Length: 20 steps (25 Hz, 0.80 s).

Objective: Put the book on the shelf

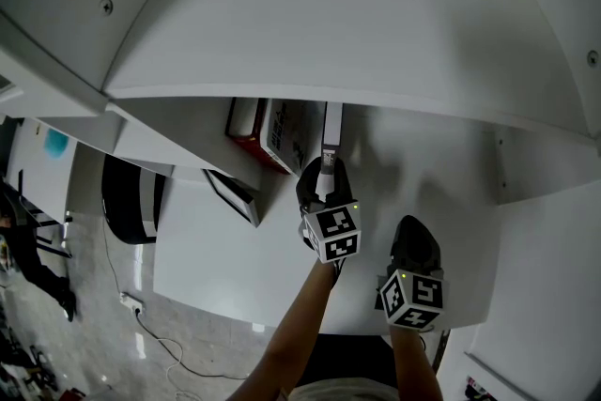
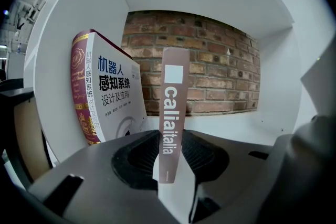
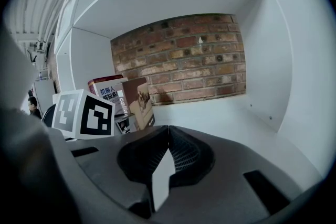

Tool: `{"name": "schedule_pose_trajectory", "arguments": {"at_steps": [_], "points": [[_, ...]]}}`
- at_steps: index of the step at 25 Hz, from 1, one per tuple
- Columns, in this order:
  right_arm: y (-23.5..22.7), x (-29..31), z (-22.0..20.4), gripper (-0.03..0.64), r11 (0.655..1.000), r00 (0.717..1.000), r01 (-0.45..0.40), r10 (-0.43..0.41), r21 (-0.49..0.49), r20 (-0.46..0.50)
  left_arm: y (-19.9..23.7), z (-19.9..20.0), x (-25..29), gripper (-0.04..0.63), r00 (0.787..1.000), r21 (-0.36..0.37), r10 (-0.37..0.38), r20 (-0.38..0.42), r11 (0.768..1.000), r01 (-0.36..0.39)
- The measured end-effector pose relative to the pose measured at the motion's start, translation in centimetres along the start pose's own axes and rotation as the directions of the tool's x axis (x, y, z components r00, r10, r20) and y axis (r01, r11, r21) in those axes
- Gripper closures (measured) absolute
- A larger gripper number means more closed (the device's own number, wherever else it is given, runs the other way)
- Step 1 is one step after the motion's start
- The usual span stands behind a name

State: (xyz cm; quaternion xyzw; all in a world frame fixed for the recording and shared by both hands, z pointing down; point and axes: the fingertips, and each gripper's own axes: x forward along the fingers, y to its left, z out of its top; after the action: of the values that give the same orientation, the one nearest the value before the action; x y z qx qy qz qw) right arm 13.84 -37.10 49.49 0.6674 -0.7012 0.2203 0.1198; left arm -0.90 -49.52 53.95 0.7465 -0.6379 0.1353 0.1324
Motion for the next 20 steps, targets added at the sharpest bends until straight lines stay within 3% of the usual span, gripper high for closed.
{"name": "schedule_pose_trajectory", "arguments": {"at_steps": [7, 12, 20], "points": [[0.2, 0.1, -0.1, 0.6, 1.0, 1.0, -0.016, 0.016, 0.001, -0.004, 0.0, 0.5, -0.1, 0.445, 0.999, -0.046, -0.031, 0.02, 0.998, 0.032], [0.4, -0.1, -0.1, 0.6, 1.0, 1.0, -0.024, 0.024, 0.002, -0.005, 0.0, 1.3, -1.0, 0.396, 0.998, -0.03, -0.03, 0.058, 0.999, 0.032], [0.5, -0.7, 0.1, 0.6, 0.999, 0.999, -0.033, 0.033, 0.001, 0.009, -0.4, 1.1, -3.0, 0.393, 0.997, -0.035, -0.046, 0.063, 0.998, 0.048]]}}
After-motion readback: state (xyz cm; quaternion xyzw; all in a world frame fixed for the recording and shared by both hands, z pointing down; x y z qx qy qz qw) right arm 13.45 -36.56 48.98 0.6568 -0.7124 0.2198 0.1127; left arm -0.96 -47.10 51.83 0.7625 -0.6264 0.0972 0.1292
